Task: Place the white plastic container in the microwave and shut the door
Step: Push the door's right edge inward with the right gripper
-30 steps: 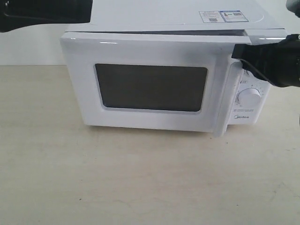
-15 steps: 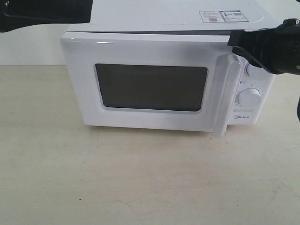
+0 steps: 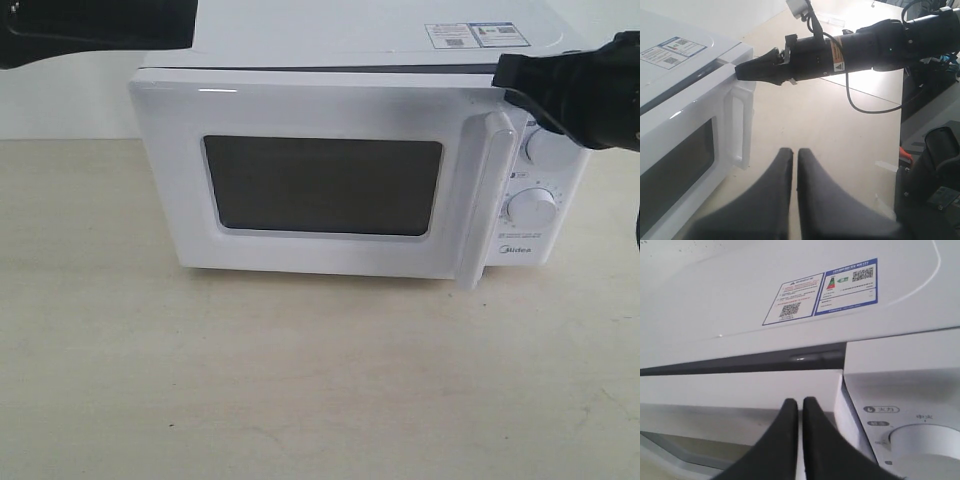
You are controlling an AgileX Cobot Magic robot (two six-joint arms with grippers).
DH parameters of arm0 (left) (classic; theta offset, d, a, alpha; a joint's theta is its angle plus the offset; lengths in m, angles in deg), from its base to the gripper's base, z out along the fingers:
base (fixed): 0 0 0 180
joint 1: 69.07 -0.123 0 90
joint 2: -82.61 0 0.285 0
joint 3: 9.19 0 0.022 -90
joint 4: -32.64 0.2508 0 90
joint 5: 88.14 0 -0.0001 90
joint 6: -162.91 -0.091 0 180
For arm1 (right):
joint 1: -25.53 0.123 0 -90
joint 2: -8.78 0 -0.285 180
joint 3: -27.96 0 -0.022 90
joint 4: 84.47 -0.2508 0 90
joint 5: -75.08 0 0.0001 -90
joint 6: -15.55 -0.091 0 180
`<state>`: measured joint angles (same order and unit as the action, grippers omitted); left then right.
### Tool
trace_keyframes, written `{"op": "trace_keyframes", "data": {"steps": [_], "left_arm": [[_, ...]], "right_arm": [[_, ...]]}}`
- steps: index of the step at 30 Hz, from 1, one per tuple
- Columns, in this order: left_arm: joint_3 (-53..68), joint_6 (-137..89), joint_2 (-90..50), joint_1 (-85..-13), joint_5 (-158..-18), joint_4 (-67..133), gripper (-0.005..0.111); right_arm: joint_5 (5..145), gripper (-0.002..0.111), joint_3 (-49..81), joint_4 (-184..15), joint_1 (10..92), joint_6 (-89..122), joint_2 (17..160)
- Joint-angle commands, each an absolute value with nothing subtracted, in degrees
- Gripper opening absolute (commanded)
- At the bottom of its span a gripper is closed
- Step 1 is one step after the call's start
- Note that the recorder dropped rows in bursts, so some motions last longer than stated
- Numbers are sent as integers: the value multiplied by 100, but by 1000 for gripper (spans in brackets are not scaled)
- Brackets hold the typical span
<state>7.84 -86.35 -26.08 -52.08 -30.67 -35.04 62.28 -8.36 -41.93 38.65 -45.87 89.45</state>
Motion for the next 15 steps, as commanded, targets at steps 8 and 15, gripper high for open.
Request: {"op": "trace_keyframes", "data": {"steps": [8, 15], "left_arm": [[750, -8592, -2646, -5185, -3110, -3531, 4], [750, -8592, -2646, -5185, -3094, -3531, 4]], "right_arm": [[6128, 0, -776, -4418, 3870, -4297, 9006], [5821, 0, -732, -4686, 3870, -4177, 9339]]}}
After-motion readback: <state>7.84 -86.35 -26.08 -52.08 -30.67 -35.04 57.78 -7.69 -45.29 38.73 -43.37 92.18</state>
